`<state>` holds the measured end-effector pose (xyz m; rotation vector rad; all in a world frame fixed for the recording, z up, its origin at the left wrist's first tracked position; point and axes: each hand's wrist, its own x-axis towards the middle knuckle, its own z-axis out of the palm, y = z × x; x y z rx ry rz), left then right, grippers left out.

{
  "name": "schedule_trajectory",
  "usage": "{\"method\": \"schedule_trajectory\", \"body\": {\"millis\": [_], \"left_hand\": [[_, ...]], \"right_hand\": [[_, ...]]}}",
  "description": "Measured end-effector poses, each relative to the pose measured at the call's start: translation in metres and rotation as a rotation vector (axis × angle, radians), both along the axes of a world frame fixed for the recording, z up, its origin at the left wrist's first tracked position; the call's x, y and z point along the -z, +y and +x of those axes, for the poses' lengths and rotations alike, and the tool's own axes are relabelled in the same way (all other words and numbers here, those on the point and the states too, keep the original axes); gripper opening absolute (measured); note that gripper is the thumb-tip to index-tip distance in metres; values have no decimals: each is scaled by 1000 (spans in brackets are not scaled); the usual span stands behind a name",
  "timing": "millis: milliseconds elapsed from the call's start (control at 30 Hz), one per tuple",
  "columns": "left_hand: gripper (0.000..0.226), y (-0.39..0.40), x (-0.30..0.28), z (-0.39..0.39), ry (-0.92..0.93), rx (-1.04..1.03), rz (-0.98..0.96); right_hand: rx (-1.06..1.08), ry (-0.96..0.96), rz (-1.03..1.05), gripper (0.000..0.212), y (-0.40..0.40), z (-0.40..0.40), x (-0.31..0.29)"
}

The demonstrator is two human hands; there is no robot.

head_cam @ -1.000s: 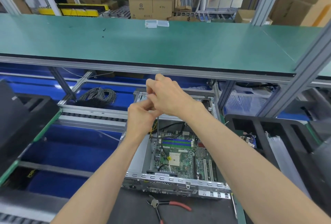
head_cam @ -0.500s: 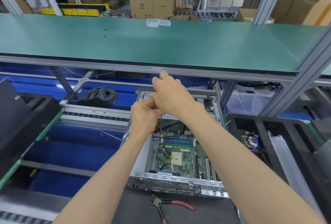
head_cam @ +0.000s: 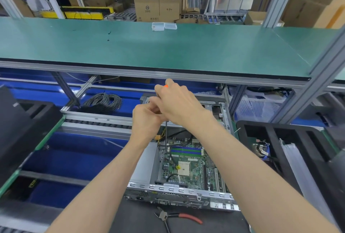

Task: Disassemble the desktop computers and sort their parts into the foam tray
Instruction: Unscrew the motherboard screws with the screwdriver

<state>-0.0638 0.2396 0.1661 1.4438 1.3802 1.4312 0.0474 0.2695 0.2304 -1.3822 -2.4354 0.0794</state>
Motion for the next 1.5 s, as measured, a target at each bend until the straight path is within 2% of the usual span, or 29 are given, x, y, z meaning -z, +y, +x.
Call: {"method": "schedule_trajectory", "body": {"millis": [100,233,333,400,467,600,700,733,833,967,1033,1100,1167,1233,1267,1333,1500], "left_hand": [[23,1,6,-1,16,40,16],[21,6,3,-17,77,250,-16],[15,8,0,-21,102,326,-46],[35,6,-2,-20,116,300,-33],[43,8,-3,-18,117,222,-18],[36,9,1,-7,69,54,-25],[25,5,7,-1,78,2,28],[21,5,8,-1,77,14,39],[17,7,6,-12,67,162,12],[26,9,0,-23,111,354,-39],[32,6,-1,-22,112,321,-15],[32,5,-1,-19,89,247,8],[28,6,1,-16,61,175,5],[26,6,3,-14,93,116,14],[25,6,5,-12,120,90,23],[20,7,6,-12,150,79,21],[14,8,2,-18,164,306,-64]], "right_hand": [[-24,-16,-40,9,7,-1,2],[-148,82,-173,32,9,7,-4],[-198,121,-210,30,9,11,-9],[-193,146,-229,27,7,12,-10],[-150,121,-177,10,5,9,-10],[48,-30,8,29,2,1,-6],[54,-40,44,13,1,-1,1],[17,-13,12,11,2,-1,2],[-119,73,-112,22,5,3,-4],[-185,184,-279,38,4,14,-14],[-186,194,-271,34,2,16,-14],[-110,150,-143,19,0,13,-11],[27,68,-24,28,-1,5,-8],[62,19,21,24,1,0,-4],[33,2,10,18,3,0,-3],[-40,3,-57,20,7,2,-2],[-197,116,-247,34,6,12,-14]]}}
